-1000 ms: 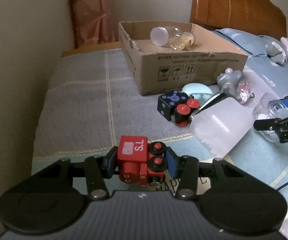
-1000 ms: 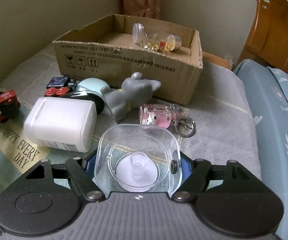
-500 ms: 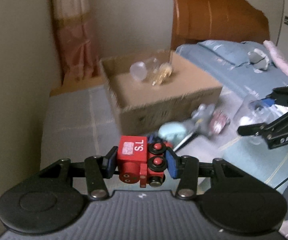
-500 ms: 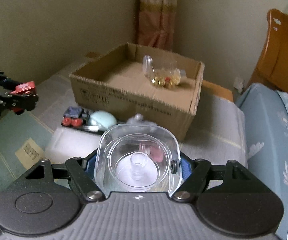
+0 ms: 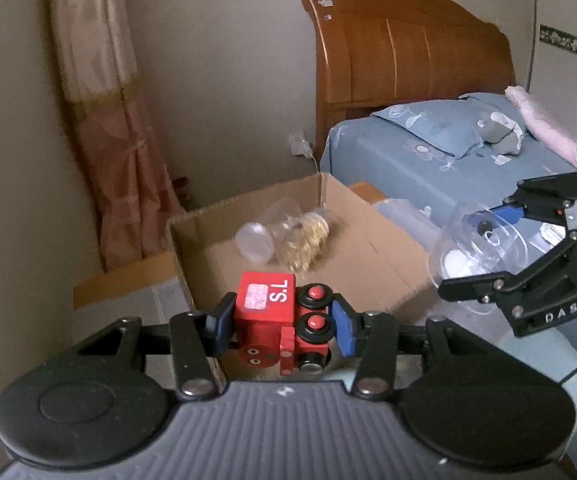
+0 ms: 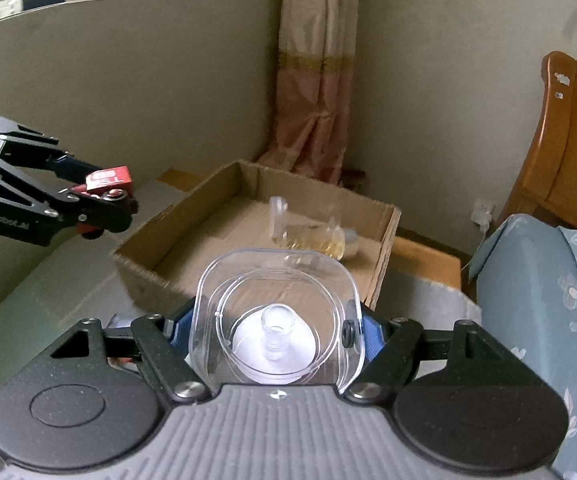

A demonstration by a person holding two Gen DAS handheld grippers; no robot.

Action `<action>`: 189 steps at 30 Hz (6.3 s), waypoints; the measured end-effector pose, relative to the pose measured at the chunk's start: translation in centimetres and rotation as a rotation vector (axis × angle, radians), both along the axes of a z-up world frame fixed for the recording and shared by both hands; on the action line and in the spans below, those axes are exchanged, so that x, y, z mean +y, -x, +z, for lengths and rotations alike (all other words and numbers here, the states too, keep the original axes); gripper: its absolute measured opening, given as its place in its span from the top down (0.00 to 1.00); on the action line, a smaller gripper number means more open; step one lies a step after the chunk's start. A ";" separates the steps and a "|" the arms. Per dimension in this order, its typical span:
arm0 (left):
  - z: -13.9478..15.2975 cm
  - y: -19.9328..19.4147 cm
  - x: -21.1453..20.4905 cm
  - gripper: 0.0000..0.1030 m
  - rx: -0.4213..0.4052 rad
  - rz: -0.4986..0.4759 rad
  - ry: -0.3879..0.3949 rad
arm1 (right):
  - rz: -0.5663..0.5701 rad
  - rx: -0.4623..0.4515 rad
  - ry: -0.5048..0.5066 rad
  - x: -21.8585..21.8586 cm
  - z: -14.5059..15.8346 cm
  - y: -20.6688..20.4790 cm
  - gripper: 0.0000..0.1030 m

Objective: Organize rigid objects
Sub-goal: 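Lower the red train and clear cup into the box and open both tools, then move the right tool to the white plastic container and close on it, then lift the white container with the right tool while the left tool grasps the black train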

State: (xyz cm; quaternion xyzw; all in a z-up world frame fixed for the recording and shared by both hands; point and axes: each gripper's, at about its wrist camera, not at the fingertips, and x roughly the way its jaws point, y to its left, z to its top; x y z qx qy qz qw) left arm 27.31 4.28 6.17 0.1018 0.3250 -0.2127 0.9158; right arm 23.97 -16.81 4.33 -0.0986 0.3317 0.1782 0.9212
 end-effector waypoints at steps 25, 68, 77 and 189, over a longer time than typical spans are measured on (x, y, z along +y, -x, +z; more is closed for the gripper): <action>-3.6 -12.1 -2.7 0.53 0.073 0.053 -0.036 | -0.032 0.060 -0.059 -0.9 -3.0 -5.6 0.00; -3.6 1.3 -0.1 0.01 0.010 0.155 0.042 | -0.192 0.112 -0.079 -1.1 -8.1 6.8 0.00; -7.6 3.1 0.6 0.01 0.106 0.195 0.095 | -0.272 0.147 -0.104 -1.3 -10.5 9.0 0.00; -14.2 5.3 4.6 0.45 0.223 0.446 0.123 | -0.048 0.138 0.026 6.2 -13.8 8.2 0.00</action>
